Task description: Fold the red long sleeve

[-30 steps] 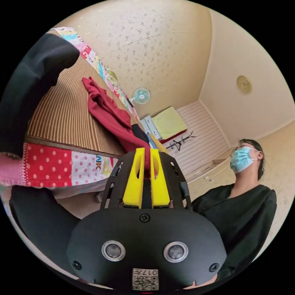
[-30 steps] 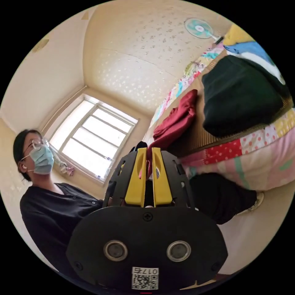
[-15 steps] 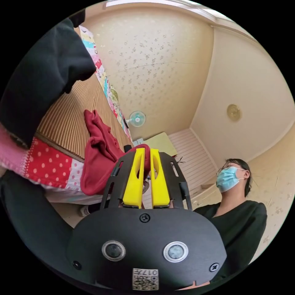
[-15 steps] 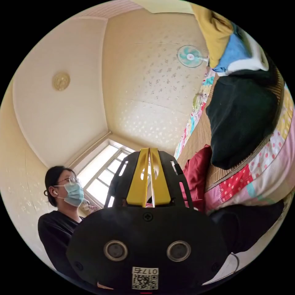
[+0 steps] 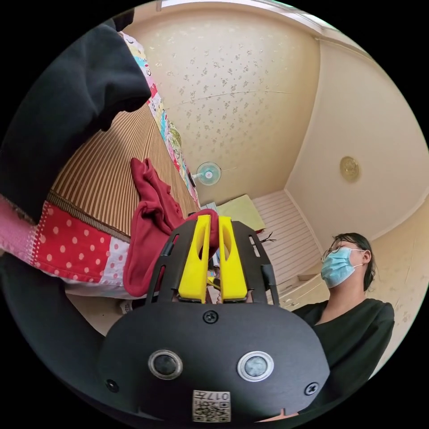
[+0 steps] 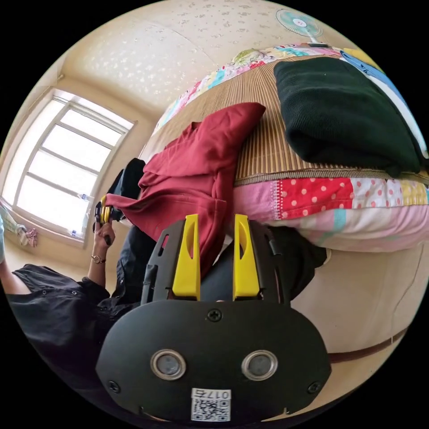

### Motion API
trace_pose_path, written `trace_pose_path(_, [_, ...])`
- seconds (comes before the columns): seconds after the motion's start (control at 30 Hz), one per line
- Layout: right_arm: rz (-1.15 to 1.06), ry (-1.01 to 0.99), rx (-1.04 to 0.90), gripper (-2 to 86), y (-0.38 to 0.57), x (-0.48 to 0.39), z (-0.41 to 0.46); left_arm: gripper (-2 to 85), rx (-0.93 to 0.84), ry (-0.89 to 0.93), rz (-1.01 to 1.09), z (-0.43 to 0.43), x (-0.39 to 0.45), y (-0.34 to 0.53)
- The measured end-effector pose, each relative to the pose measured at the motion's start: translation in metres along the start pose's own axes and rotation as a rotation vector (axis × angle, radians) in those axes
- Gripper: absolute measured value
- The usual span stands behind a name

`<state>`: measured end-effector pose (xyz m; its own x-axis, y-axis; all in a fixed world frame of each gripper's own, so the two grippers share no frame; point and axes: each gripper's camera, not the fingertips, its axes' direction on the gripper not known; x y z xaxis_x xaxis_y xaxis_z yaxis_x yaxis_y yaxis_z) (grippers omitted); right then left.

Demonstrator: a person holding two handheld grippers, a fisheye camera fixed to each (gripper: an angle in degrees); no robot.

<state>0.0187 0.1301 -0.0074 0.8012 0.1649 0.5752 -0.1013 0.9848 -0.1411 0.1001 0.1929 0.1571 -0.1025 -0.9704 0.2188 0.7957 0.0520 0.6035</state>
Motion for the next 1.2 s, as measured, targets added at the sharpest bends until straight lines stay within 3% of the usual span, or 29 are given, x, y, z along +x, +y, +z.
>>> trace_pose_path(0.1, [-0.07, -0.082, 0.067, 4.9, 0.006, -0.015, 0.006, 4.0, -0.003, -0.003, 0.056, 0.0, 0.009, 0.004])
trace_pose_path(0.23, [-0.183, -0.291, 0.397, 3.6, 0.016, -0.03, -0.035, 4.0, -0.007, 0.037, 0.179, 0.005, 0.034, 0.0])
trace_pose_path(0.33, [-0.154, -0.263, 0.582, 3.1, -0.002, -0.027, -0.06, 4.0, 0.03, 0.07, 0.195, 0.018, 0.039, -0.025])
trace_pose_path(0.43, [-0.18, -0.208, 0.646, 3.0, -0.058, -0.038, -0.061, 3.9, 0.02, 0.113, 0.175, 0.065, 0.035, -0.071])
trace_pose_path(0.6, [-0.104, 0.203, 0.546, 3.3, -0.183, -0.061, 0.014, 5.7, 0.027, -0.083, 0.115, 0.151, -0.008, -0.149])
trace_pose_path(0.67, [0.022, 0.433, 0.487, 3.8, -0.219, -0.053, 0.074, 11.2, -0.023, -0.104, 0.09, 0.177, -0.032, -0.165])
trace_pose_path(0.73, [0.128, 0.492, 0.421, 5.1, -0.225, -0.048, 0.104, 17.6, -0.031, -0.088, 0.047, 0.191, -0.05, -0.156])
trace_pose_path(0.77, [0.127, 0.448, 0.419, 5.9, -0.218, -0.052, 0.115, 18.0, -0.035, -0.099, 0.063, 0.192, -0.05, -0.15])
trace_pose_path(0.87, [-0.006, 0.26, 0.431, 6.7, -0.186, -0.07, 0.136, 18.3, -0.06, -0.359, 0.124, 0.186, -0.044, -0.107])
trace_pose_path(1.0, [0.012, 0.335, 0.349, 7.1, -0.163, -0.071, 0.166, 19.0, -0.1, -0.605, 0.141, 0.172, -0.043, -0.044])
trace_pose_path(1.1, [0.006, 0.345, 0.276, 8.0, -0.17, -0.082, 0.184, 20.2, -0.165, -0.636, 0.049, 0.172, -0.058, -0.013])
trace_pose_path(1.2, [-0.156, 0.211, 0.257, 9.3, -0.182, -0.136, 0.2, 18.6, -0.152, -0.564, -0.054, 0.175, -0.076, 0.008])
